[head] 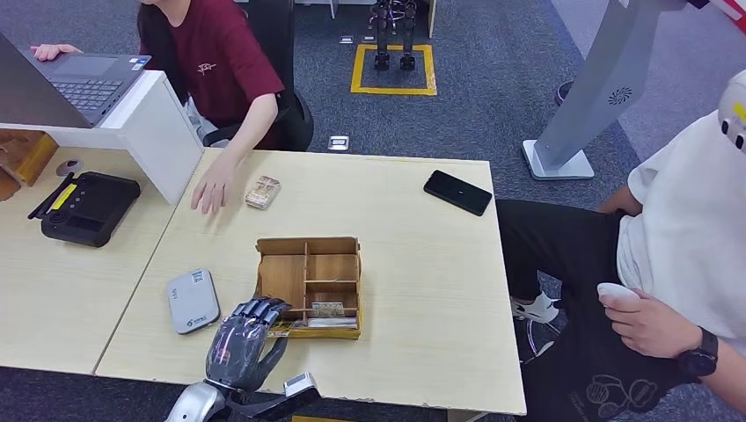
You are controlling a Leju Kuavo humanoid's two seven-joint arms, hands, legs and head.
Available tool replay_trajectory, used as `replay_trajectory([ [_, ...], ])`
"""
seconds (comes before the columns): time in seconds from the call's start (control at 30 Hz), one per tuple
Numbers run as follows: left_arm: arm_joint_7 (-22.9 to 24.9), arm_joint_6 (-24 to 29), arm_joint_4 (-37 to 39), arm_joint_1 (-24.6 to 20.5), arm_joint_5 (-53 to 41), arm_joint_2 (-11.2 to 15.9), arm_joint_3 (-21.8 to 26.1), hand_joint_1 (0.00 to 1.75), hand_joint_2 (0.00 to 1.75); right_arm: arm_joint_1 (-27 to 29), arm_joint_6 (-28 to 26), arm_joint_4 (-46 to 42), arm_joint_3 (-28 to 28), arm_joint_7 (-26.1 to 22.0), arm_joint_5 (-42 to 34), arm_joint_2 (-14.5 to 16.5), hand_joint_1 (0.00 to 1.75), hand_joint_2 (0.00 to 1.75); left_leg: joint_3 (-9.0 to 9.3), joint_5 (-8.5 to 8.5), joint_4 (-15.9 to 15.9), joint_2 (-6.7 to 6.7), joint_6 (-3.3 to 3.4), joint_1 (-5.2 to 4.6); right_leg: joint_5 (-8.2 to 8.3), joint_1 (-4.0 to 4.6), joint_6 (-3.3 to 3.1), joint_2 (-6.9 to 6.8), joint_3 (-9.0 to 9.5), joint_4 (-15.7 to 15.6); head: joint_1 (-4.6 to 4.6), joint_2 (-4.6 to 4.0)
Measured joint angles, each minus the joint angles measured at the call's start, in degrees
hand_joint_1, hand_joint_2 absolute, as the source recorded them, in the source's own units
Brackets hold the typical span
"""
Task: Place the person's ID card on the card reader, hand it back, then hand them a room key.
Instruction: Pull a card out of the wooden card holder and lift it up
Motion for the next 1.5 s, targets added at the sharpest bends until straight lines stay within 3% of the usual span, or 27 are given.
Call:
replay_trajectory([
  [0.73,-1.2,-1.6,-0.1,-0.6,2.1,-0.3,0.0,1.75,1.75,0.0,0.0,0.0,0.0,0.0,0.4,0.0,0.00,0.00,0.00,0.00,0.0,0.00,0.00,0.00,0.00,0.00,0.00,0.00,0.01,0.0,0.01,0.00],
  [1.5,-2.6,-0.7,-6.2,-0.6,4.2,-0.8,2.2,1.75,1.75,0.2,0.0,0.0,-0.2,0.0,0.6,0.0,0.00,0.00,0.00,0.00,0.0,0.00,0.00,0.00,0.00,0.00,0.00,0.00,0.00,0.0,0.01,0.00],
])
